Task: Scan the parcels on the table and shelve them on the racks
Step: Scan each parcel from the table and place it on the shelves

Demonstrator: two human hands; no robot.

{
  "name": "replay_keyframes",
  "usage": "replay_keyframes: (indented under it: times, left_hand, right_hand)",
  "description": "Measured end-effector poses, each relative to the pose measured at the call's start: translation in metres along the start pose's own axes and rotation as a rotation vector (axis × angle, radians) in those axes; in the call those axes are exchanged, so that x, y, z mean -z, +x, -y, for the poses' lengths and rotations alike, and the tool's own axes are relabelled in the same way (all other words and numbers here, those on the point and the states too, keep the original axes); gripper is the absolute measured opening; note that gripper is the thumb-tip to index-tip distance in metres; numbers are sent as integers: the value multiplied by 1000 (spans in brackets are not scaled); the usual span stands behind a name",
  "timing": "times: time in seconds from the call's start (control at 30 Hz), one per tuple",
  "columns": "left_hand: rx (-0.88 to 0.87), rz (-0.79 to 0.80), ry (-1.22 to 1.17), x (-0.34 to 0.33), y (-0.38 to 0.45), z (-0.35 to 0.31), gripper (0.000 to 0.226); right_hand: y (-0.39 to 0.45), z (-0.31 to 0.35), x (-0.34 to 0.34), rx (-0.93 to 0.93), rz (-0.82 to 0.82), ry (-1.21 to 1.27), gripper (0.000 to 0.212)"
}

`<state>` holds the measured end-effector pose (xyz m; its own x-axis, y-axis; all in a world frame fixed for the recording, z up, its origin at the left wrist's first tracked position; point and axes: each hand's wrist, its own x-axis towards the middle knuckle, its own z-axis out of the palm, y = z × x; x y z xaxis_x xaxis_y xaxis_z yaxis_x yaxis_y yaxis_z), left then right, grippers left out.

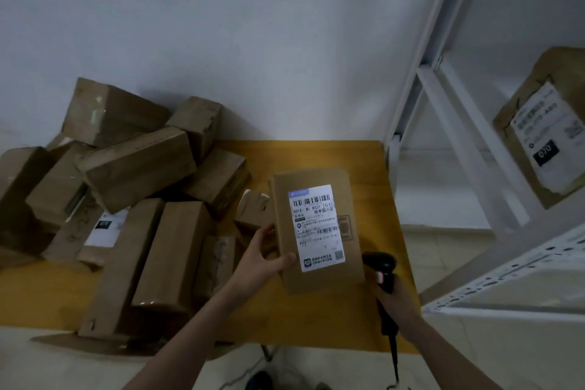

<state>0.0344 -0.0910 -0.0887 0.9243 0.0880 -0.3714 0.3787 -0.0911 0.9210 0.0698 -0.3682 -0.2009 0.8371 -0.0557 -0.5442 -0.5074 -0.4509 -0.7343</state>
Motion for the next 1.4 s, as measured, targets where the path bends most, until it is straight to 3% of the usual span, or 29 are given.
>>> replay_keyframes:
  times: [0.13,0.27,0.33,0.4,0.43,0.5,0.57,0.63,0.83,0.97,1.3,1.4]
  left_hand:
    - [8,-14,-8,-3,-9,-1,120]
    - [17,-6,-18,-8,-20,-3,113]
    - [6,8,-27,-10,-28,-3,109]
    - [-13,34,-45,-16,-39,-4,104]
    - [-23,54,-59,-20,-46,-5,103]
    - [-37,99,-89,-32,-64,-7,99]
    - [-60,142,-80,-48,-87,-9,80]
    - [-91,181,-78,-67,-113,-8,65]
    - [-132,350,-22,-137,-186,5,55]
    - [-137,493,39,-188,-218,7,66]
    - [-195,758,131,-345,-256,-20,38]
    - [-187,848,165,-400,-264,-30,56]
  right_hand:
    - [19,-15,-11,-30,33,-9,20]
    - [24,-20,-13,-60,16,-112,39]
    - [14,-11,-8,-42,-160,-327,64]
    - [-22,8,7,133,-318,-278,78]
    - [-45,16,16,267,-292,-130,72]
    - [-98,31,34,405,-59,196,59]
    - [-143,26,46,447,151,368,67]
    - [-179,7,56,493,202,416,79]
    - [-279,-60,97,478,-11,548,77]
    - [-334,-101,138,416,-143,566,74]
    - [-416,-182,247,338,-439,678,64]
    - [-426,-210,290,333,-434,686,66]
